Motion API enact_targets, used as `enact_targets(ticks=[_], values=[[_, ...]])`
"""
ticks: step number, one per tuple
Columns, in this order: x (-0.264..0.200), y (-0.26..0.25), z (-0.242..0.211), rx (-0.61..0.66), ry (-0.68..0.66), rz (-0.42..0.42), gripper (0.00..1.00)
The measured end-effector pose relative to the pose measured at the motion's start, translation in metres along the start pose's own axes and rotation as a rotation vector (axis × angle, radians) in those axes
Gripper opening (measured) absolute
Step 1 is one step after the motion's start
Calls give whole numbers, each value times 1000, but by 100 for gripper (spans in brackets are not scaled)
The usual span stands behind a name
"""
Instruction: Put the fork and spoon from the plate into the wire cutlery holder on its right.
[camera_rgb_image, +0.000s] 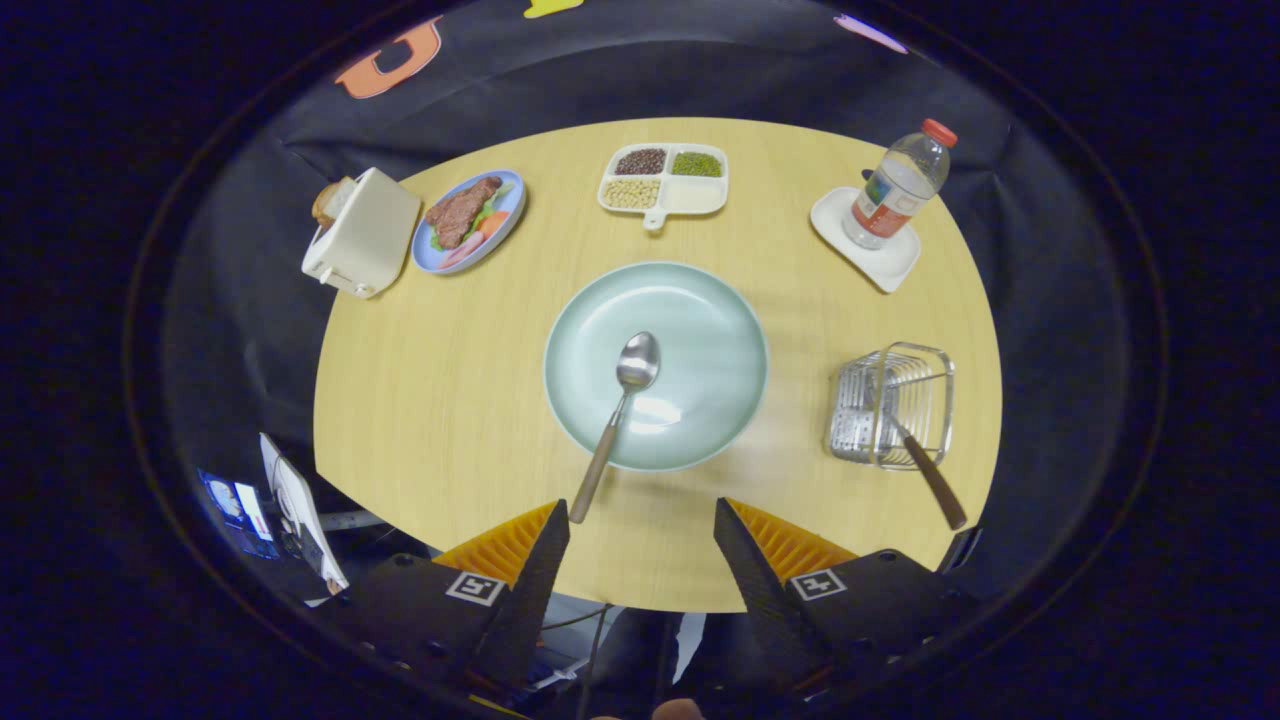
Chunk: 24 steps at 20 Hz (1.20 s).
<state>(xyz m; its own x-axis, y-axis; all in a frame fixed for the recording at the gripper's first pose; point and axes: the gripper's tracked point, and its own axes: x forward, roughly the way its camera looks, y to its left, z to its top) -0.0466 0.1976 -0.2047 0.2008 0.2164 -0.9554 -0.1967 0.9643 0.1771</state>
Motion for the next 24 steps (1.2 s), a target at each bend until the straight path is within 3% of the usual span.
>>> enact_targets(ticks=[7, 12, 13, 16, 17, 20, 24], values=[[66, 33, -20, 85, 48, -30, 87], [99, 37, -20, 119, 77, -56, 69], [102, 37, -19, 128, 80, -58, 69], [111, 37, -18, 138, 87, -65, 29], [113, 35, -18, 132, 93, -69, 29], [107, 32, -19, 140, 91, -49, 4], [87, 27, -16, 135, 78, -16, 1]])
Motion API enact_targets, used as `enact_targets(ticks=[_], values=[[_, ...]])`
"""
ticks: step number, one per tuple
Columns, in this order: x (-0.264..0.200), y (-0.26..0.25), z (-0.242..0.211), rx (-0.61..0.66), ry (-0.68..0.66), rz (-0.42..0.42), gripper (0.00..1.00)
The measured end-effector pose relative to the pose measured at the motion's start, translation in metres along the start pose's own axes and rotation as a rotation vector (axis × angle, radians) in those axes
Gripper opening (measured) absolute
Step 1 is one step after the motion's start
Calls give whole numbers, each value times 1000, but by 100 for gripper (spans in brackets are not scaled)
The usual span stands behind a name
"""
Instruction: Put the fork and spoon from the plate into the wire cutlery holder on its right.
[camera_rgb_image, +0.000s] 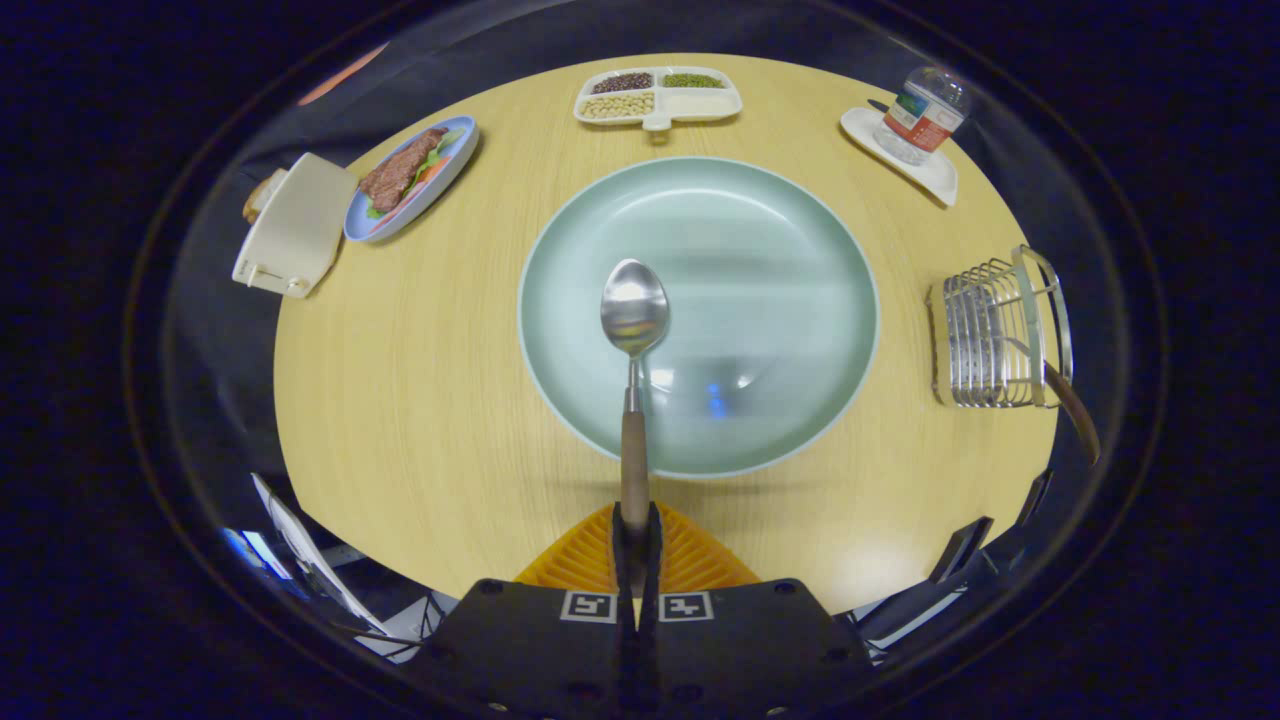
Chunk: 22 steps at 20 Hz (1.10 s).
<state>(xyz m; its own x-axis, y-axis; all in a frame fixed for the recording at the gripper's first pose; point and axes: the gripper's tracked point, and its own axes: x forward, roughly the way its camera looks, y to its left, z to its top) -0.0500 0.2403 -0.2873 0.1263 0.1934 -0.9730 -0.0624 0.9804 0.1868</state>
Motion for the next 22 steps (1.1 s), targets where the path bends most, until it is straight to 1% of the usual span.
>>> enact_targets(ticks=[4, 8, 13, 16, 18, 22], values=[[-33, -7, 1, 11, -6, 52, 1], [-75, -22, 9, 4, -44, 96, 0], [-134, -64, 19, 47, -79, 134, 0], [-166, -104, 26, 83, -111, 126, 0], [-183, -137, 27, 105, -129, 106, 0], [-194, -189, 21, 154, -117, 70, 0]])
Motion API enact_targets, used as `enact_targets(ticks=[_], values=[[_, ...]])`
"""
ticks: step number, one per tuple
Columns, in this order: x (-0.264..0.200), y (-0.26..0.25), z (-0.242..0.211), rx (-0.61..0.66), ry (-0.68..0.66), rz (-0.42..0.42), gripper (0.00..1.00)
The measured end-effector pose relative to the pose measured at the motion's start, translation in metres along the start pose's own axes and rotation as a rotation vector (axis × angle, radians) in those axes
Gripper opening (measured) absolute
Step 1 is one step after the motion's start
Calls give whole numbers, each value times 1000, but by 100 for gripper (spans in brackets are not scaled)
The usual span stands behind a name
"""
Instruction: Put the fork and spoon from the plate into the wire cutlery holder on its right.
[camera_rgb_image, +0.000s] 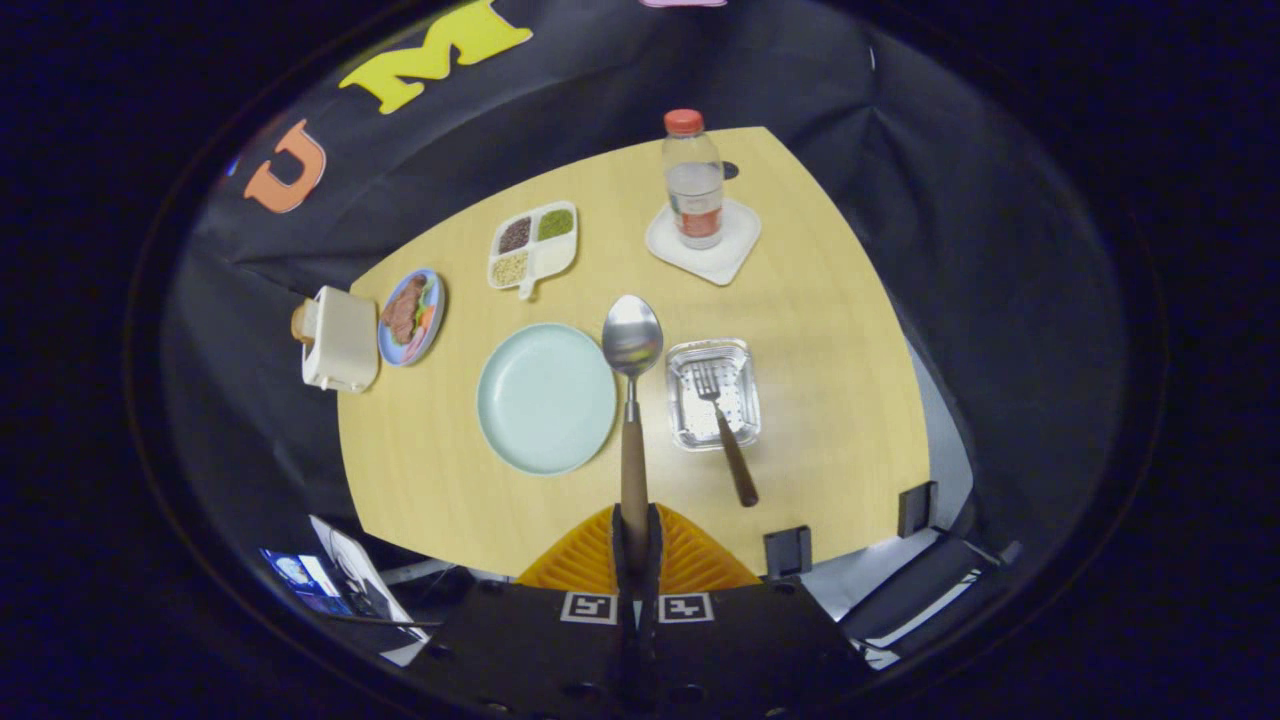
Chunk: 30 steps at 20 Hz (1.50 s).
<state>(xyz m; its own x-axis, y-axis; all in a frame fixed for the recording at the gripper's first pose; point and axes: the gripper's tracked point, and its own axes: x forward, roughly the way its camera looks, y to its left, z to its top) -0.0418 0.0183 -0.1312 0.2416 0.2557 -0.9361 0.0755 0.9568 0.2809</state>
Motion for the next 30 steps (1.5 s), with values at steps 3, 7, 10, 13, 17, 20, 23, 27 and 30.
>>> enact_targets(ticks=[3, 7, 10, 13, 17, 20, 23, 27, 30], values=[[3, -26, -4, 4, 32, -27, 0], [14, -34, -20, 14, 111, -31, 0], [22, -38, -23, 26, 155, -32, 0], [27, -40, -19, 41, 170, -34, 1], [33, -41, -14, 73, 175, -33, 2], [34, -43, -8, 89, 168, -34, 6], [32, -39, 1, 72, 125, -28, 13], [20, -29, 17, -1, 33, -24, 38], [5, -19, 37, -58, -86, -21, 64]])
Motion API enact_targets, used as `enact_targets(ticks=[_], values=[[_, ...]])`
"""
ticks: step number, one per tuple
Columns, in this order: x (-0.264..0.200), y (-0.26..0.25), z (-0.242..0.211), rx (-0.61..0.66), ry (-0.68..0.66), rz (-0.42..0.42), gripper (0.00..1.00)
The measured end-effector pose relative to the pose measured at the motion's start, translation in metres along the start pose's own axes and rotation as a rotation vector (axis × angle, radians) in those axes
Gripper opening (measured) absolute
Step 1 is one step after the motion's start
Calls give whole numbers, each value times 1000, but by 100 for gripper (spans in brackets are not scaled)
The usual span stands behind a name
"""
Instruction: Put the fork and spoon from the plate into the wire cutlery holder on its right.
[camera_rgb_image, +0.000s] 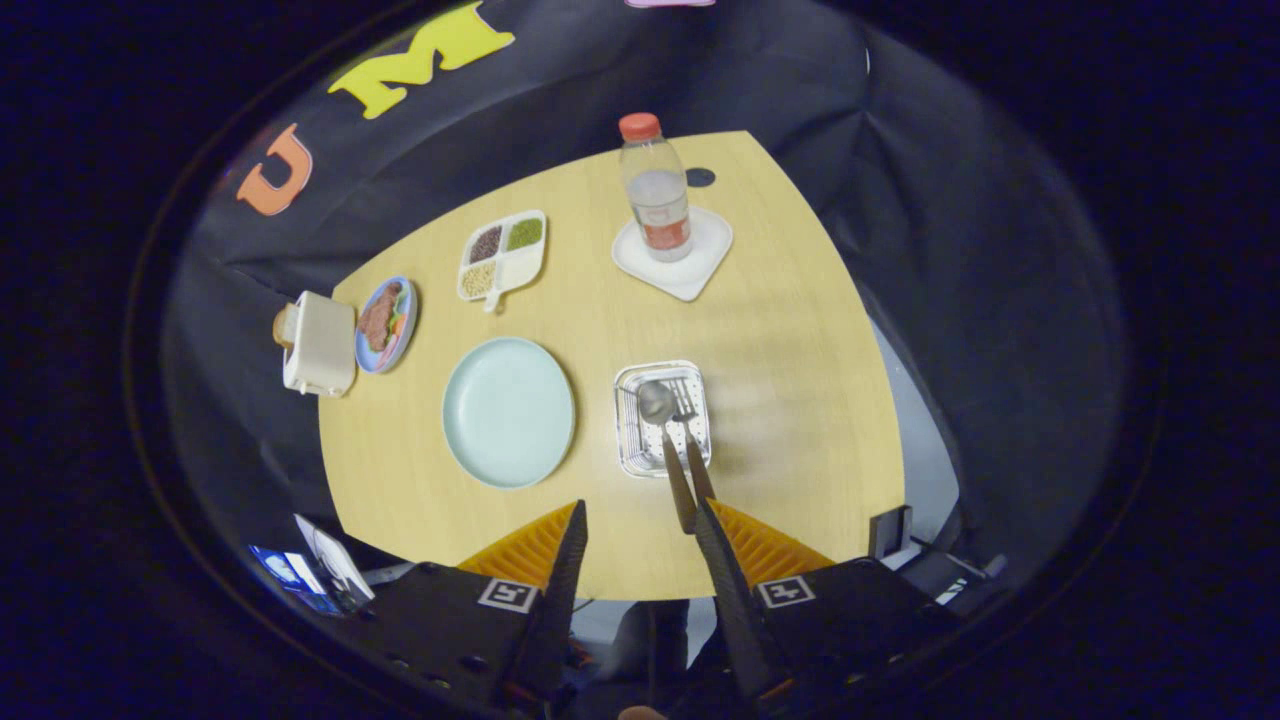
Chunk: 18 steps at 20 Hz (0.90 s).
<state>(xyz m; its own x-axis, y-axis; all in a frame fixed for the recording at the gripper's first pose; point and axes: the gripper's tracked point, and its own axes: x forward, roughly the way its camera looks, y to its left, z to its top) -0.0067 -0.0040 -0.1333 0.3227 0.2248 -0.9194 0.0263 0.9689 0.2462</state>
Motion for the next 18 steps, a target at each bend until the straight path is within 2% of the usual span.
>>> enact_targets(ticks=[2, 8, 14, 16, 18], values=[[-16, 5, 22, -40, -124, 0, 81], [-98, 30, 94, -192, -569, 2, 93], [-200, 47, 127, -244, -1003, 61, 95], [-221, 49, 129, -271, -1101, 57, 95], [-232, 57, 121, -274, -1151, 87, 95]])
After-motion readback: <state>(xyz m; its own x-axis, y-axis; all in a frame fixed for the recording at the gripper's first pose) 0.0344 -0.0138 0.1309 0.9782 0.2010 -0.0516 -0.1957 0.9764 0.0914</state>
